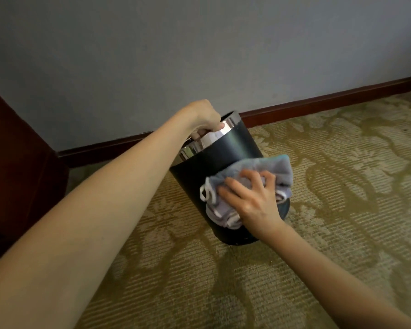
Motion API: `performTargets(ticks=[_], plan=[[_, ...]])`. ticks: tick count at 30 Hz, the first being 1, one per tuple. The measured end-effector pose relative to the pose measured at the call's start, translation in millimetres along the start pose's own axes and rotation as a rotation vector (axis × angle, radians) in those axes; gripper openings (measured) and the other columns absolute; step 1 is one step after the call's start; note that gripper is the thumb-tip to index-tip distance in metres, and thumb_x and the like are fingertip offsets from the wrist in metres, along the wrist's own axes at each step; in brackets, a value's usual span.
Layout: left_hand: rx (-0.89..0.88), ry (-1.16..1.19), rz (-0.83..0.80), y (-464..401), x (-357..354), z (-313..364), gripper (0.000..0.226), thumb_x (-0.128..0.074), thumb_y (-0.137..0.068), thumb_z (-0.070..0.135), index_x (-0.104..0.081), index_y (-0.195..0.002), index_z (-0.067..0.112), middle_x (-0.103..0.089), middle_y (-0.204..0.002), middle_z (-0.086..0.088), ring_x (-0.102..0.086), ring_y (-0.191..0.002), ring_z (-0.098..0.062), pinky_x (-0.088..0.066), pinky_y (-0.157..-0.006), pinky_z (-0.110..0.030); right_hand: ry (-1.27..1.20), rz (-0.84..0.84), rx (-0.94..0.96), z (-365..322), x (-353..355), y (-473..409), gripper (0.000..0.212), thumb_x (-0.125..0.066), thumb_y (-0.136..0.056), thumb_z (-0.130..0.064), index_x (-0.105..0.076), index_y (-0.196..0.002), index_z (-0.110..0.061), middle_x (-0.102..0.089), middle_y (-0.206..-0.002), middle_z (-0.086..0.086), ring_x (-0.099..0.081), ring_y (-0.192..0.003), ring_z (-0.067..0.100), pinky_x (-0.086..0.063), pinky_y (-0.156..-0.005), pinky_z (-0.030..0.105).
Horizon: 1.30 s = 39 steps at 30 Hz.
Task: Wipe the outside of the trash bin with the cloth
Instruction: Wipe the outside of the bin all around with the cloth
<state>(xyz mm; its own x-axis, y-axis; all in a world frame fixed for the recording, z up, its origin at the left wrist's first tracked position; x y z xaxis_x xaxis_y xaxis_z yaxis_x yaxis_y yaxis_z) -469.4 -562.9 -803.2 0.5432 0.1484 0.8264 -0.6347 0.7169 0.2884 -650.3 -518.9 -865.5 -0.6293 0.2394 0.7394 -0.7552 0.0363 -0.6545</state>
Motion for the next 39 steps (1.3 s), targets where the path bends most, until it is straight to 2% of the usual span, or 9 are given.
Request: performTargets(ticks=[7,13,16,20,25,34,35,36,39], plan=[[0.027,0.064,-0.007,-5,3,-16,0.032,-0.059,-0.090,0.018,-0.040,-0.064,0.012,-0.034,-0.054,-0.006,-0.029,-0.044,-0.019,-0.029,-0.040,-0.021,0.038,-0.270,0.274,-19,-11,82,0.016,-0.065,-0.080,-0.029,-0.069,-0.094,-0.027,-0.066,-0.100,-0.006,-0.047,-0.106,0.030,-0.047,-0.070,0.050],[-0.044,-0.010,0.050,7,-3,6,0.017,-0.060,-0.088,0.022,-0.056,-0.083,0.006,-0.054,-0.067,-0.010,-0.052,-0.056,-0.025,-0.043,-0.052,-0.028,-0.042,-0.078,0.161,1,10,-14,0.019,-0.064,-0.084,-0.021,-0.070,-0.102,-0.019,-0.067,-0.104,0.002,-0.048,-0.103,0.034,-0.041,-0.075,0.051],[-0.102,-0.098,0.092,14,-7,20,0.034,-0.057,-0.090,0.023,-0.061,-0.107,-0.005,-0.066,-0.107,-0.023,-0.063,-0.097,-0.036,-0.046,-0.063,-0.033,-0.087,-0.023,-0.009,9,13,-45,0.026,-0.052,-0.088,-0.028,-0.070,-0.104,-0.018,-0.067,-0.105,0.003,-0.041,-0.105,0.033,-0.035,-0.076,0.048],[-0.132,-0.075,0.107,17,-4,19,0.041,-0.055,-0.092,0.020,-0.052,-0.113,-0.016,-0.054,-0.122,-0.032,-0.052,-0.112,-0.044,-0.037,-0.071,-0.039,-0.062,-0.035,0.062,-10,2,-6,0.019,-0.065,-0.085,-0.026,-0.069,-0.101,-0.017,-0.066,-0.102,0.003,-0.042,-0.104,0.033,-0.033,-0.076,0.047],[-0.061,0.038,0.135,15,3,-4,0.034,-0.059,-0.090,0.024,-0.062,-0.117,0.002,-0.061,-0.123,-0.022,-0.053,-0.116,-0.039,-0.047,-0.090,-0.042,-0.057,-0.253,0.108,-18,-15,82,0.014,-0.071,-0.074,-0.027,-0.069,-0.087,-0.022,-0.066,-0.097,-0.003,-0.044,-0.103,0.032,-0.039,-0.076,0.049],[-0.061,0.218,0.150,27,-1,-26,0.028,-0.056,-0.091,0.019,-0.064,-0.098,-0.007,-0.065,-0.094,-0.021,-0.060,-0.094,-0.034,-0.047,-0.087,-0.046,-0.458,-0.095,-0.856,87,-2,62,0.037,-0.055,-0.076,-0.010,-0.058,-0.113,-0.008,-0.055,-0.100,0.009,-0.049,-0.088,0.029,-0.039,-0.072,0.038],[-0.065,0.222,0.163,29,2,-29,0.024,-0.055,-0.090,0.016,-0.065,-0.079,-0.002,-0.045,-0.100,0.002,-0.037,-0.094,-0.008,-0.049,-0.076,-0.040,-0.490,-0.126,-0.917,101,-6,56,0.036,-0.058,-0.077,-0.010,-0.055,-0.113,-0.008,-0.054,-0.099,0.010,-0.050,-0.087,0.027,-0.039,-0.071,0.036],[-0.057,0.222,0.179,28,4,-34,0.033,-0.054,-0.089,0.013,-0.056,-0.056,0.010,-0.033,-0.056,0.011,-0.031,-0.048,-0.002,-0.045,-0.060,-0.029,-0.518,-0.172,-0.969,113,-11,52,0.036,-0.059,-0.078,-0.013,-0.053,-0.113,-0.008,-0.055,-0.099,0.010,-0.051,-0.087,0.027,-0.040,-0.070,0.035],[-0.043,0.183,0.211,28,7,-46,0.045,-0.052,-0.086,0.008,-0.030,-0.048,0.018,-0.027,-0.037,0.006,-0.023,-0.029,-0.006,-0.021,-0.032,-0.016,-0.590,-0.264,-1.120,121,-21,48,0.039,-0.059,-0.079,-0.020,-0.053,-0.115,-0.008,-0.060,-0.104,0.015,-0.057,-0.093,0.033,-0.049,-0.078,0.044]])
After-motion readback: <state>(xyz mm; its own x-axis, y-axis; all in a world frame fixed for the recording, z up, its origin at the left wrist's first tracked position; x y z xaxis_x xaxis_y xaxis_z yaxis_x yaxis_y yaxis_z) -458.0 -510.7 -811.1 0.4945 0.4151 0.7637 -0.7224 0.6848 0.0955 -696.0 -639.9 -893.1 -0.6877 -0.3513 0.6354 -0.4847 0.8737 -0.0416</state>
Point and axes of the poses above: each hand's wrist, its own y-axis away from the middle knuckle, its own x-axis out of the back of the hand, z = x × y, the point moved 8 cm from there along -y, towards the middle knuckle
